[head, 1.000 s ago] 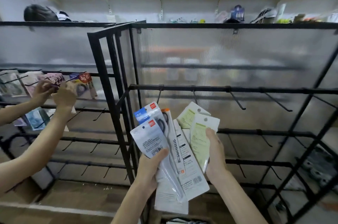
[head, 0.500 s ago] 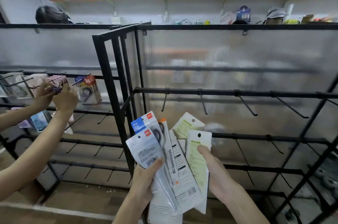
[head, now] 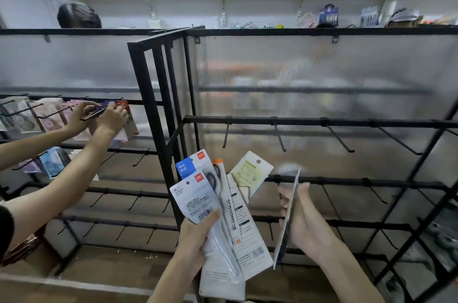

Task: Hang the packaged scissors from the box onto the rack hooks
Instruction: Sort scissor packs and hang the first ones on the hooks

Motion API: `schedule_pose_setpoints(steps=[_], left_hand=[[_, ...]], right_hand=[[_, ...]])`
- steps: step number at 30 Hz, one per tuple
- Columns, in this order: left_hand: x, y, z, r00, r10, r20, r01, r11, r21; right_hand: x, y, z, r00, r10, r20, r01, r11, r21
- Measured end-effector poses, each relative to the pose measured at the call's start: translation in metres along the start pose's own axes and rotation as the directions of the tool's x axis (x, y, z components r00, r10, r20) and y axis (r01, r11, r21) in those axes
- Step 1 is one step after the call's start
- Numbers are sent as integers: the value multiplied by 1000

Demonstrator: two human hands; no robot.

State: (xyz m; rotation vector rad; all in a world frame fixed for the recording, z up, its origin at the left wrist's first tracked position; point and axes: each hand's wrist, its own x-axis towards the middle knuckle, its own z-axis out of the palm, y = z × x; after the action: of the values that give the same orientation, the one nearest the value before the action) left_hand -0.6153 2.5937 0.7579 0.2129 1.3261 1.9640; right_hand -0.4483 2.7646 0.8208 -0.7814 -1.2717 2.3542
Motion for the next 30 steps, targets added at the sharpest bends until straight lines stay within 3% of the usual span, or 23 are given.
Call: schedule_pose_setpoints(steps=[3,6,8,10,15,30], left_hand=[[6,3,5,1000,13,6,-13,998,57],[17,4,16,999,37,-7,-36,994,105],[25,6,24,998,68,5,-69,989,134],[33,13,30,996,95,1,-93,978,184],[50,34,28,985,167,-44,-144,934,326],[64,54,11,982,186,-38,-150,883,446]], right_hand=[[3,-3,6,999,-8,-35,3,990,-138],[3,-5,30,974,-225,-28,180,842,-509],[14,-12,45,927,-376,-18,289,740,-607],[29,-21,59,897,-442,-27,329,705,-628],[58,-38,83,893,-450,-22,322,673,-666],[84,-36,110,906,-414,-90,185,578,-795]])
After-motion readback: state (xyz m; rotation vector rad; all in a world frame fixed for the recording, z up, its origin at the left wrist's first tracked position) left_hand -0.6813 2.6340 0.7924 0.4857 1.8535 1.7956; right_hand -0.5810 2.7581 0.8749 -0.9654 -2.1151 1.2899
